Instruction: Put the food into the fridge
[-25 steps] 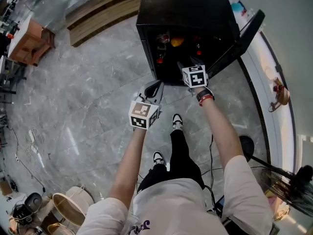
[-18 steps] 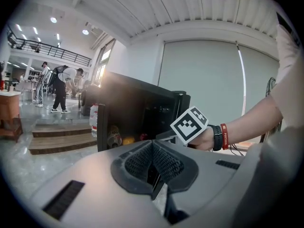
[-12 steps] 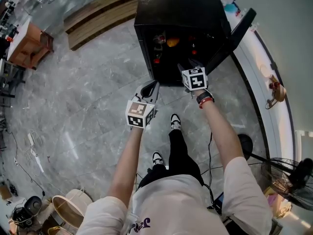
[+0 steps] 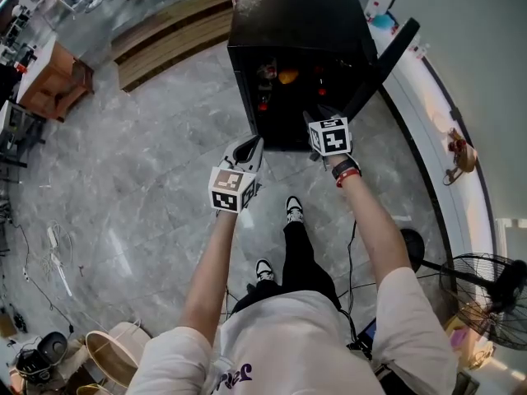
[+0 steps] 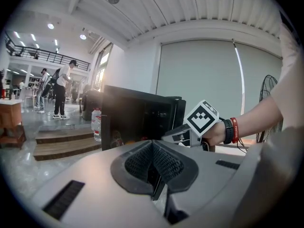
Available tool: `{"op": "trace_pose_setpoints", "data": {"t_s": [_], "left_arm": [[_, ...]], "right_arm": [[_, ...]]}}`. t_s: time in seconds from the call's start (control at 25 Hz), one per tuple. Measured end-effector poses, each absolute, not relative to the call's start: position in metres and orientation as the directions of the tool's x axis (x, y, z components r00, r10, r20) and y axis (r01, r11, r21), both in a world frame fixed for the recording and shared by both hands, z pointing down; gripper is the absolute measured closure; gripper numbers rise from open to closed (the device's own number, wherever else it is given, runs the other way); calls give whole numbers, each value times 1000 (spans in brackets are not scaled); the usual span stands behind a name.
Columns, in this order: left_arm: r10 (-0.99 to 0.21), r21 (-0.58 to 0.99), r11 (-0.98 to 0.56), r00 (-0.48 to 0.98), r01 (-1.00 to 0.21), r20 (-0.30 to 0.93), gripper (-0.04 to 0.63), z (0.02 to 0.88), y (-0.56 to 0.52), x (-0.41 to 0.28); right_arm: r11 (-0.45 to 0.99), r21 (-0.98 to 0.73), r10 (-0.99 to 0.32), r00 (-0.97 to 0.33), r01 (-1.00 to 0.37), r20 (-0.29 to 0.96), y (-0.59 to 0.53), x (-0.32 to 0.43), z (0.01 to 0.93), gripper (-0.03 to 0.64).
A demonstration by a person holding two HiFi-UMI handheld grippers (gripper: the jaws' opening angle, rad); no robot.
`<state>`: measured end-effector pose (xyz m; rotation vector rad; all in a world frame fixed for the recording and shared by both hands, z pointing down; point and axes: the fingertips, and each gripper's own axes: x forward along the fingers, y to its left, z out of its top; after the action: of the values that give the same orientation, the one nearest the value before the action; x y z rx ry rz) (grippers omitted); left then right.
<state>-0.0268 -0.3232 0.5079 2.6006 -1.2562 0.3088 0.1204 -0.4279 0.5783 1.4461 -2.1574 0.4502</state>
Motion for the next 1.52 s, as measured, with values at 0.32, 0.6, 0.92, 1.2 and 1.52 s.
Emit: {"op": "trace_pose_setpoints", "data": {"t_s": [0.32,0.6,0.92,1.2,1.52], "left_arm": [[-746,113,-603,608,-790,270,577,491,-308,-32],[-754,118,-597,606,-793,255,577,474,-286,-39],[-764,111,-587,594,-802,252,577,464,-267,-53],[-768,90,-595,597,-799,230,577,439,-247,-65],[-775,80,-599,602,-797,190,577,414,-234,-66]], "right_arm": [[358,27,-775,-280,-933,567,-399,134,553,445],[317,11,-794,-259,-948,549,-364,145,532,471],[301,10,-818,-252,-954,517,-331,143,513,494],[292,27,-848,-245,-956,470,-296,135,479,518],[259,10,-886,-233,-966,400,-269,136,445,549]]}}
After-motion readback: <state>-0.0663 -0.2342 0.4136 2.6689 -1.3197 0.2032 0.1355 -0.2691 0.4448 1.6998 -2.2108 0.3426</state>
